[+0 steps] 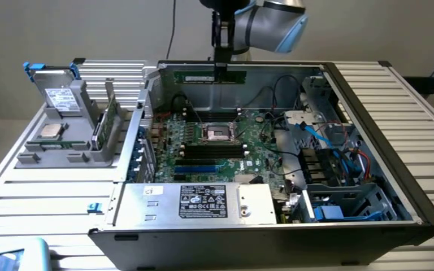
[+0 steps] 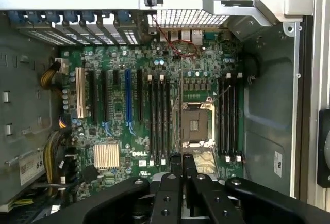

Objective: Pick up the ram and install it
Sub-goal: 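Pick up the ram and move it above insertion slot, then insert the ram into the slot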

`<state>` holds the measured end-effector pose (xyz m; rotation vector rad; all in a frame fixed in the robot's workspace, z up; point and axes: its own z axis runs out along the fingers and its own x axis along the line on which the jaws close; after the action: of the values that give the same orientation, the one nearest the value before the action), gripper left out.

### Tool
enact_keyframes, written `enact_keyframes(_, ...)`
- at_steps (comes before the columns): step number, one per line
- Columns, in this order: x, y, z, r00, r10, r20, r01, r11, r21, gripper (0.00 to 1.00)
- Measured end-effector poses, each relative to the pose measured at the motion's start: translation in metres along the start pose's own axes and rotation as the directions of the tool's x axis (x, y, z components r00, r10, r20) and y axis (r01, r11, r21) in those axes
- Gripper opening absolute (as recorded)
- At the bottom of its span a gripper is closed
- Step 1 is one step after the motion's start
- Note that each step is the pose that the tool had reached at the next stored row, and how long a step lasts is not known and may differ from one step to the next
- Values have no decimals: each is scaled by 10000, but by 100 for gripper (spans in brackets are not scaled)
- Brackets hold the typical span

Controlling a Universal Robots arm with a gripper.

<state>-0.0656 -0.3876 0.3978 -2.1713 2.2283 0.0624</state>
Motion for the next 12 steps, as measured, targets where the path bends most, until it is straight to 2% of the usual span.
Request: enact_keyframes(12, -5, -1, 3, 10000, -2, 2, 2, 10000, 0, 13)
